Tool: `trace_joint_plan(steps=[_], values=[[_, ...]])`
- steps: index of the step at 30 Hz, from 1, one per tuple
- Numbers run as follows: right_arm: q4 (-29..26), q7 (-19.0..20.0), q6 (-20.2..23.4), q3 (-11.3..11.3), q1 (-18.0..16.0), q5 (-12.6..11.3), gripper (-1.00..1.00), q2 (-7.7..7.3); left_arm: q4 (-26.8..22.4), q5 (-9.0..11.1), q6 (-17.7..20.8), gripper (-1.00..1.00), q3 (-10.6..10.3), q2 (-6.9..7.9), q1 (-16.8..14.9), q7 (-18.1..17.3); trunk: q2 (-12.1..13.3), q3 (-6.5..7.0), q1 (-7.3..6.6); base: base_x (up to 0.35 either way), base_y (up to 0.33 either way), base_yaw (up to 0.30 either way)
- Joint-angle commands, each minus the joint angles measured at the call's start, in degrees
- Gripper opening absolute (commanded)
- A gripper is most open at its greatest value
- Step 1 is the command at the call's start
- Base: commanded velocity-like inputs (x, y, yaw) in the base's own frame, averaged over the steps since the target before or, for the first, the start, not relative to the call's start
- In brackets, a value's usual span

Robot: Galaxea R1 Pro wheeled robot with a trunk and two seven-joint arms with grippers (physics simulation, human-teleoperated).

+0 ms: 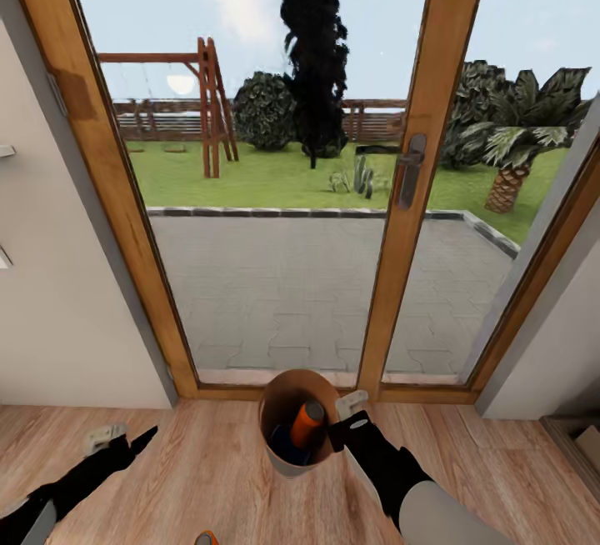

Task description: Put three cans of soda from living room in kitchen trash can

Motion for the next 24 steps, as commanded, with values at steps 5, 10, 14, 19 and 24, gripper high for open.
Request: trace_joint_plan(steps=[5, 10, 14, 19, 24], values=[[-2.6, 0.5, 0.4, 0.0, 0.0, 0.1, -1.00, -0.13, 2.2, -5.3, -7.0, 1.00, -4.8, -6.59, 0.0, 23.9, 0.0, 0.01, 0.00, 0.000, 0.000, 0.000], [-3.4, 0.5, 1.9, -0.2, -0.1, 0.1, -1.00, -0.20, 2.8, -8.9, -8.2, 1.00, -7.7, -10.89, 0.0, 33.8, 0.0, 0.01, 0.00, 0.000, 0.000, 0.000], [-7.7, 0.5, 7.3, -0.4, 0.0, 0.1, -1.00, -0.25, 3.0, -10.4, -8.4, 1.00, -8.5, -12.53, 0.0, 36.5, 0.0, 0.01, 0.00, 0.000, 0.000, 0.000], [-9.9, 0.5, 9.2, -0.5, 0.0, 0.0, -1.00, -0.32, 3.0, -10.8, -8.5, 1.00, -8.6, -12.89, 0.0, 37.0, 0.0, 0.01, 0.00, 0.000, 0.000, 0.000], [-10.2, 0.5, 9.5, -0.5, 0.0, 0.0, -1.00, -0.33, 3.0, -10.9, -9.9, 1.00, -8.5, -12.94, 0.0, 37.1, 0.0, 0.01, 0.00, 0.000, 0.000, 0.000]])
